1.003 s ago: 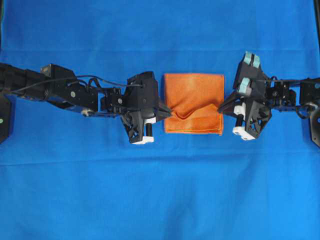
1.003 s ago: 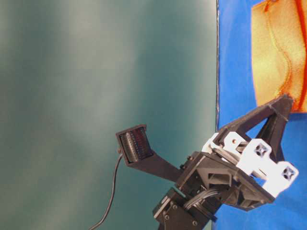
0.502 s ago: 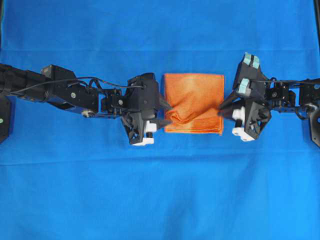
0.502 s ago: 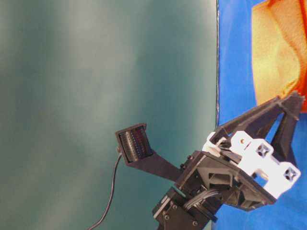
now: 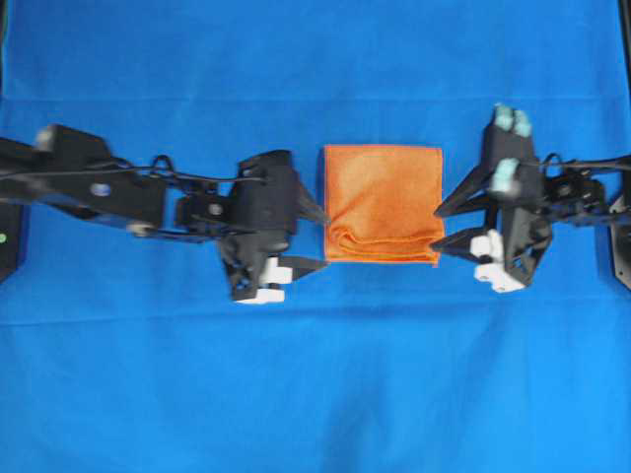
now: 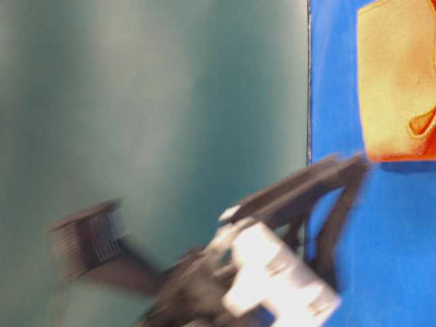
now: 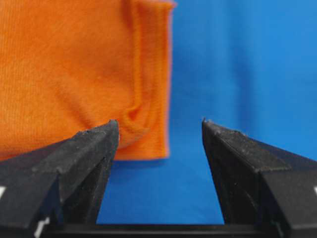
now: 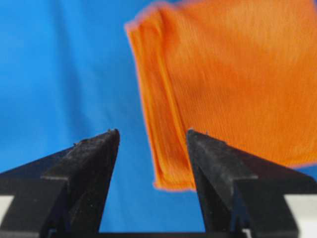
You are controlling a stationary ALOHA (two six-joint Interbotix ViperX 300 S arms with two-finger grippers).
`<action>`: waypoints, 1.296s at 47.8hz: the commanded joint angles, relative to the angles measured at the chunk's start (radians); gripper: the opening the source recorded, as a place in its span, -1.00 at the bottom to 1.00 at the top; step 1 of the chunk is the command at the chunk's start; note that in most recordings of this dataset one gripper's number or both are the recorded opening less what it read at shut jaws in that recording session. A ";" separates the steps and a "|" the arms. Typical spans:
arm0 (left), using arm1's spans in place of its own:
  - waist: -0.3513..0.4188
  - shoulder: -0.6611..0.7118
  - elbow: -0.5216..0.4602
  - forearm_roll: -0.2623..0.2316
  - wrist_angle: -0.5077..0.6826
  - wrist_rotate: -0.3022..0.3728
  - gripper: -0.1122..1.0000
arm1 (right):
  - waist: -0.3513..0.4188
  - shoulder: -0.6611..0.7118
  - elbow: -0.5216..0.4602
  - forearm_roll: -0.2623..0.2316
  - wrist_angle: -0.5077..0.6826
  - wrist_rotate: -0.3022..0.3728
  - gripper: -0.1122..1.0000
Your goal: Fold a vertical towel.
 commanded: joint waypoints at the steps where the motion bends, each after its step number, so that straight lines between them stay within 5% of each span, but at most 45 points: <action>1: -0.012 -0.110 0.012 0.002 0.009 0.003 0.37 | 0.002 -0.080 -0.020 -0.014 -0.008 -0.003 0.28; 31: -0.012 -0.680 0.281 0.002 -0.049 0.017 0.37 | -0.058 -0.578 -0.009 -0.192 0.057 -0.008 0.28; 49: -0.011 -1.051 0.505 0.002 -0.048 0.048 0.37 | -0.141 -0.813 0.138 -0.215 0.080 -0.008 0.28; 62: 0.003 -1.261 0.649 0.002 -0.023 0.048 0.37 | -0.150 -0.838 0.232 -0.213 0.055 -0.008 0.28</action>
